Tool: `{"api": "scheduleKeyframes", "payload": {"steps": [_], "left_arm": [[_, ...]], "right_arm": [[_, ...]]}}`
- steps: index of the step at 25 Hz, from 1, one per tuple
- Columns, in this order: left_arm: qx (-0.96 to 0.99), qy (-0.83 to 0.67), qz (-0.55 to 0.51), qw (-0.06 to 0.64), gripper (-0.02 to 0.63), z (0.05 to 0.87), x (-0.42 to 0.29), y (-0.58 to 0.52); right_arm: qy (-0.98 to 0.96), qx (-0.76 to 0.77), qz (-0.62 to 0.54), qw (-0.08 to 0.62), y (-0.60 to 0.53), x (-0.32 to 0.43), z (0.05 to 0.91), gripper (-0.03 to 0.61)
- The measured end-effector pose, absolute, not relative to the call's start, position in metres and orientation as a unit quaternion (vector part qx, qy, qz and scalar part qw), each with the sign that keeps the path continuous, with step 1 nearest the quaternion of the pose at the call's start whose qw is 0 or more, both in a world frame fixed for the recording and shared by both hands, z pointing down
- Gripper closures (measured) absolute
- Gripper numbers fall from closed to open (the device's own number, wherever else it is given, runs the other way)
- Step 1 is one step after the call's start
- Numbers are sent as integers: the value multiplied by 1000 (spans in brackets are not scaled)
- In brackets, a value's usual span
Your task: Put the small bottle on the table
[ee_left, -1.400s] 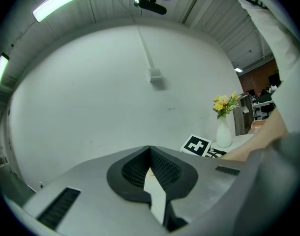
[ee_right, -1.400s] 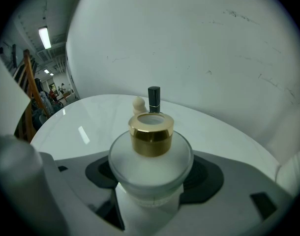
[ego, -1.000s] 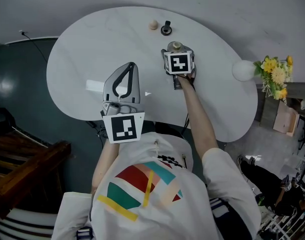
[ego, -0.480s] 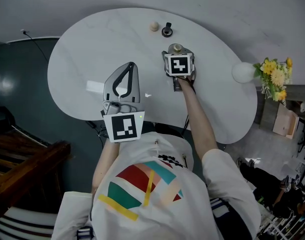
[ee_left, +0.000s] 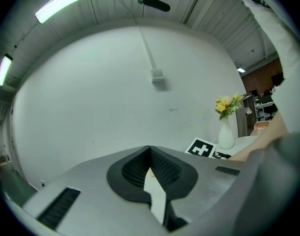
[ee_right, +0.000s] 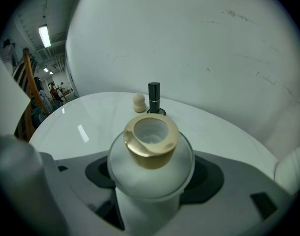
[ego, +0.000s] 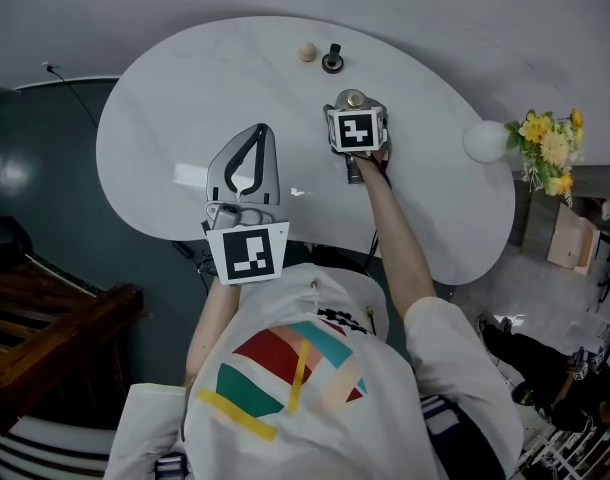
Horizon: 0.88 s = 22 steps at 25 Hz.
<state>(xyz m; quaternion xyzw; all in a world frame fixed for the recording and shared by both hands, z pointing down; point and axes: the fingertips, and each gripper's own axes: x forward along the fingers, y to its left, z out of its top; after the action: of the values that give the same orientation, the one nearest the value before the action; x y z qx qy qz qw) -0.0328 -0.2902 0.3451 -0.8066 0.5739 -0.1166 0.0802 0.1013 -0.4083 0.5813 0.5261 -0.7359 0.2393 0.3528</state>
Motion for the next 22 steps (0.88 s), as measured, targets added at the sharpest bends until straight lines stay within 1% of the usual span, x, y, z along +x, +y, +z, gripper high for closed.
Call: {"api": "scheduleKeyframes", "payload": {"steps": [4,13,22], "left_arm": [[-807,573,-118,82,598,344,-32,-288],[-805,575,-116,86,598,340,-34,-283],[-806,574,-110,94,598,334,-33,-281]], "right_arm": [[-732,528,228,365,-407,102,582,238],[-732,532,229,359,-407,102,582,239],[-750,542,199,324,-412,100,543,238]]}}
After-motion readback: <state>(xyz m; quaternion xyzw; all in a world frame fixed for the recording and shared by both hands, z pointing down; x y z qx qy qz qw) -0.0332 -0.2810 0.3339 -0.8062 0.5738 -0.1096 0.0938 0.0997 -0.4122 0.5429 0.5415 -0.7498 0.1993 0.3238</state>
